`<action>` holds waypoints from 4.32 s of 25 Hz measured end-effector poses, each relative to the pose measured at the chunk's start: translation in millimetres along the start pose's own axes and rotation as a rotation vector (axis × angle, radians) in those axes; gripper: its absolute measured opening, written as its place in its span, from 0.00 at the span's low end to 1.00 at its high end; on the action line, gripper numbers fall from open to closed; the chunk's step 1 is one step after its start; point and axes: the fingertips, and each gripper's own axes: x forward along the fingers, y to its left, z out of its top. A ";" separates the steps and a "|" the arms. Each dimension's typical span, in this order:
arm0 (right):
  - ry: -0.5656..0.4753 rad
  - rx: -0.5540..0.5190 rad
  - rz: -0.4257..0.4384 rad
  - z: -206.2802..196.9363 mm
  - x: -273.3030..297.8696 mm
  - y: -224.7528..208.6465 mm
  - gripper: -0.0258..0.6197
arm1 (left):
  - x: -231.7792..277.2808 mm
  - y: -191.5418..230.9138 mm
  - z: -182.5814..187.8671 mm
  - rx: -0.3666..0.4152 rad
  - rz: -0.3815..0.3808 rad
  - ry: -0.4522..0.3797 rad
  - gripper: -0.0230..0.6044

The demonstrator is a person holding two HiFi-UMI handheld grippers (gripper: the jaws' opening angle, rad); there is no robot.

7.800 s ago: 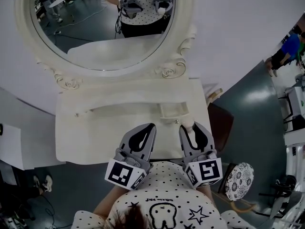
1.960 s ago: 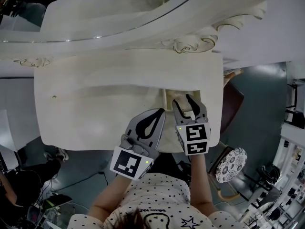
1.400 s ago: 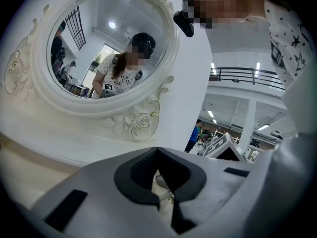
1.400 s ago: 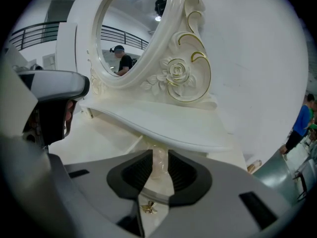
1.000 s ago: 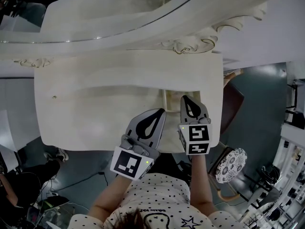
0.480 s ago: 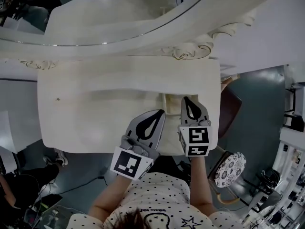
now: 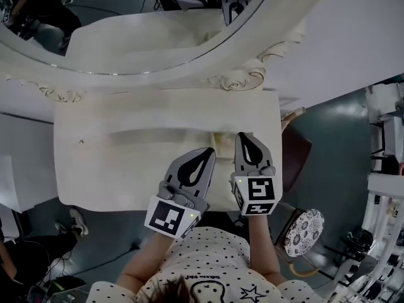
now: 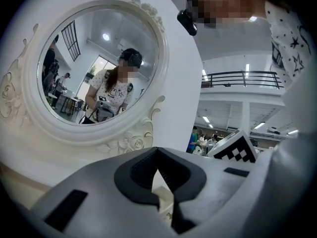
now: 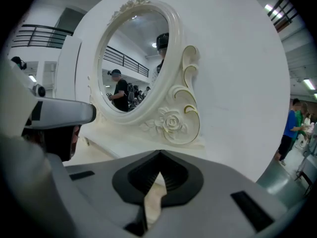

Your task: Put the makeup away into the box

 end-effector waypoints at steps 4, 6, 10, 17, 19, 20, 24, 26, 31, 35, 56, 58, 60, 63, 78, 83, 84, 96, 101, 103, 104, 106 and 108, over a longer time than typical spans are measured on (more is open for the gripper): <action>-0.066 -0.003 0.001 20.5 -16.0 5.7 0.05 | -8.1 -4.9 13.5 0.022 -0.007 -0.034 0.03; -0.093 -0.007 0.004 28.5 -25.0 10.1 0.05 | -13.2 -6.6 22.0 0.032 -0.008 -0.054 0.03; -0.138 -0.002 0.013 40.3 -44.6 21.1 0.05 | -25.8 -13.9 42.3 0.059 -0.017 -0.100 0.03; -0.231 -0.012 0.026 68.0 -79.5 36.2 0.05 | -49.9 -32.3 70.1 0.096 -0.034 -0.163 0.03; -0.257 -0.016 0.029 75.8 -91.1 37.3 0.05 | -58.2 -37.3 74.3 0.095 -0.033 -0.176 0.03; -0.270 -0.016 0.030 79.2 -96.5 37.6 0.05 | -62.1 -39.2 76.1 0.095 -0.034 -0.183 0.03; -0.311 -0.012 0.036 86.1 -119.8 41.6 0.05 | -77.0 -46.8 81.1 0.090 -0.037 -0.201 0.03; -0.328 -0.010 0.049 86.2 -131.1 47.1 0.05 | -83.9 -50.1 81.9 0.091 -0.034 -0.205 0.03; -0.362 -0.020 0.067 81.2 -152.0 56.7 0.05 | -93.2 -58.6 78.3 0.100 -0.041 -0.202 0.03; -0.374 -0.019 0.076 75.8 -162.9 59.9 0.05 | -97.8 -65.0 73.7 0.107 -0.054 -0.190 0.03; -0.363 -0.004 0.074 51.9 -180.6 61.5 0.05 | -109.2 -77.4 55.0 0.099 -0.069 -0.143 0.03; -0.361 -0.003 0.073 51.4 -180.9 62.0 0.05 | -109.8 -77.3 54.1 0.099 -0.069 -0.141 0.03; -0.361 -0.002 0.072 51.0 -181.2 62.4 0.05 | -110.3 -77.2 53.1 0.096 -0.069 -0.140 0.03; -0.362 -0.002 0.070 50.3 -181.7 61.9 0.05 | -110.4 -77.7 52.0 0.095 -0.069 -0.141 0.03; -0.360 -0.003 0.064 50.8 -181.5 62.7 0.05 | -112.2 -75.0 54.2 0.094 -0.061 -0.146 0.03; -0.356 -0.002 0.061 50.3 -179.9 61.8 0.05 | -111.2 -73.8 54.1 0.092 -0.063 -0.146 0.03; -0.356 -0.002 0.060 50.2 -179.5 61.5 0.05 | -110.9 -73.6 54.0 0.092 -0.063 -0.145 0.03; -0.344 0.007 0.054 49.4 -178.9 59.4 0.05 | -108.9 -73.5 53.5 0.088 -0.062 -0.134 0.03; -0.344 0.003 0.048 52.5 -178.4 58.4 0.05 | -107.3 -73.8 57.1 0.094 -0.068 -0.136 0.03; -0.337 -0.001 0.051 52.0 -175.6 59.2 0.05 | -106.6 -72.8 57.5 0.093 -0.067 -0.138 0.03; -0.331 -0.001 0.056 50.3 -173.9 60.6 0.05 | -106.8 -72.1 56.5 0.091 -0.065 -0.137 0.03; -0.314 0.000 0.068 45.3 -171.2 65.2 0.05 | -108.1 -70.8 53.1 0.085 -0.062 -0.129 0.03; -0.301 0.002 0.078 41.0 -170.2 69.5 0.05 | -109.3 -70.4 49.6 0.081 -0.062 -0.120 0.03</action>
